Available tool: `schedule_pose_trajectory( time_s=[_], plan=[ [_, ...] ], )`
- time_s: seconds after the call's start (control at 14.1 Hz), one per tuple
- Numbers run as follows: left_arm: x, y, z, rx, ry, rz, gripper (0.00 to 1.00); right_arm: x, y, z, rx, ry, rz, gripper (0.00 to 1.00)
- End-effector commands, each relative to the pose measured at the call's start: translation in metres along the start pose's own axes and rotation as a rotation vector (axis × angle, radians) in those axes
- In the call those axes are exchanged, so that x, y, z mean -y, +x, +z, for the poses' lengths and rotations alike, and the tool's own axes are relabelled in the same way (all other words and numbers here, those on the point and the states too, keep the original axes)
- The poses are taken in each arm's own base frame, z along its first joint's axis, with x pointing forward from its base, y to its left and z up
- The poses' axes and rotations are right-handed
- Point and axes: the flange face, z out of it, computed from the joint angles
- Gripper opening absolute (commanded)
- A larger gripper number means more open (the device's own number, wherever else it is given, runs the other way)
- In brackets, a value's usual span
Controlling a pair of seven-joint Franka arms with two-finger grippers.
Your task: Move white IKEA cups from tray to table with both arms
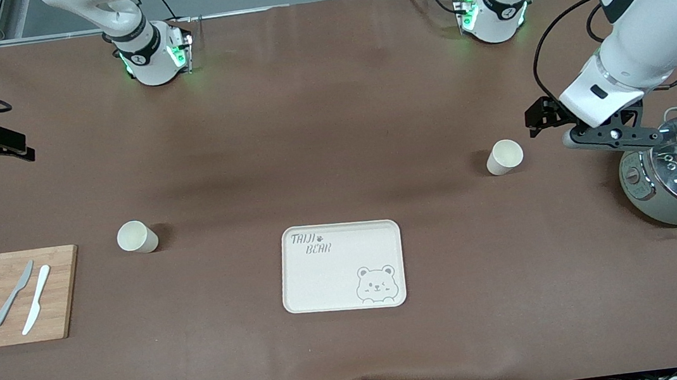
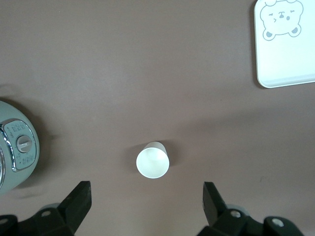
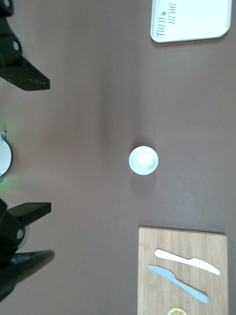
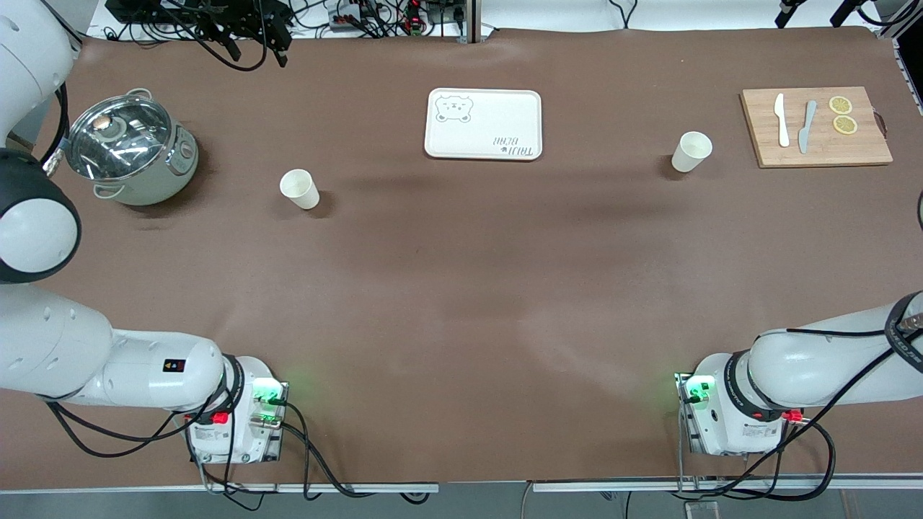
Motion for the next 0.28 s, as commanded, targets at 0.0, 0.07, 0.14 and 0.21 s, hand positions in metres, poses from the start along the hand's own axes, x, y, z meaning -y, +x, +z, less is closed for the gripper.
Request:
schedule_pose_trajectory(
  time_s=[0.0,0.07,0.14,0.21],
  plan=[
    [0.002,0.003,-0.004,0.007,0.022,0.003,1.00,-0.001,-0.017,-0.003,-0.030,-0.011,0.017,1.00],
    [0.002,0.003,-0.004,0.007,0.022,0.003,1.00,-0.003,-0.018,-0.006,-0.036,-0.011,0.020,1.00],
    [0.002,0.003,-0.004,0.007,0.022,0.001,1.00,-0.003,-0.017,-0.013,-0.044,-0.011,0.012,1.00],
    [0.002,0.003,-0.004,0.007,0.022,0.001,1.00,-0.001,-0.018,-0.020,-0.059,-0.013,0.012,1.00]
  ],
)
